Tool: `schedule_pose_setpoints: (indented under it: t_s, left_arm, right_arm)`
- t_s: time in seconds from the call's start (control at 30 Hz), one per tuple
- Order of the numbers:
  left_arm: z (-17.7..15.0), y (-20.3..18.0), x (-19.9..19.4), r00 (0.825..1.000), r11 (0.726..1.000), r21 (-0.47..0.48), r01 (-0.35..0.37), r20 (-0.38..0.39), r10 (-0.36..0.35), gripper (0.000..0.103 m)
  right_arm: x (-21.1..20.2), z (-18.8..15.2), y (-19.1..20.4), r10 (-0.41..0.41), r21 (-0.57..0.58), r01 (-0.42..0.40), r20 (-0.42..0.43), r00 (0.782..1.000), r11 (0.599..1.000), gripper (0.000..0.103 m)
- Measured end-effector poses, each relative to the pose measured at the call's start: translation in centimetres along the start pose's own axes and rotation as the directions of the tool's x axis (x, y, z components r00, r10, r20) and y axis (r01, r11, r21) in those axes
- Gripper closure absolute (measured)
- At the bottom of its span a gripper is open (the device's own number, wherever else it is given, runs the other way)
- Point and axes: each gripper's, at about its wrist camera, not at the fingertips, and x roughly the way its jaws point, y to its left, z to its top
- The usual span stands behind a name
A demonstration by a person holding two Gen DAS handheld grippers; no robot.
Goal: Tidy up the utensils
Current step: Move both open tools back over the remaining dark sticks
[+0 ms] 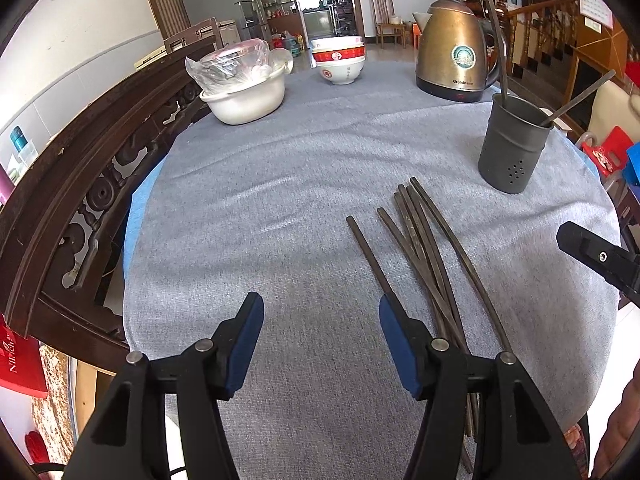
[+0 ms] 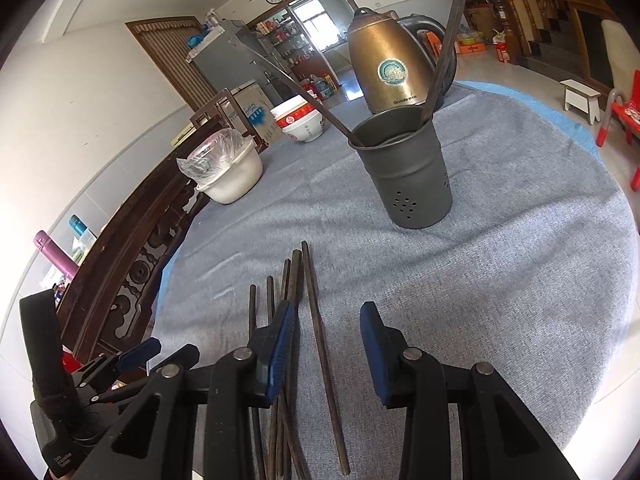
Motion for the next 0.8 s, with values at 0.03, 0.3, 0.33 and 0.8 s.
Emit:
schedule_pose_setpoints:
  t_s: [0.03, 0.3, 0.33, 0.8]
  left_arm:
    - [0.0, 0.03, 0.01, 1.0, 1.0, 0.0, 0.001, 0.0, -0.001, 0.042]
    - [0.02, 0.07, 0.06, 1.0, 1.0, -0.002, 0.003, -0.002, -0.003, 0.042]
    - [0.01, 0.08, 0.06, 1.0, 1.0, -0.003, 0.004, -0.002, -0.004, 0.042]
    - [-0.07, 0.87, 0.64, 0.999, 0.999, -0.031, 0.023, -0.021, -0.024, 0.042]
  right_arm:
    - [0.01, -0.01, -0.01, 0.001, 0.001, -0.001, -0.001, 1.0, 1.0, 0.065]
    - [0.17, -0.16, 0.35, 0.005, -0.007, -0.005, -0.006, 1.0, 1.0, 0.065]
    - [0.17, -0.18, 0.35, 0.006, -0.007, -0.006, -0.007, 1.0, 1.0, 0.065]
    - [0.56, -0.5, 0.68, 0.005, -0.014, -0.006, -0.022, 1.0, 1.0, 0.065]
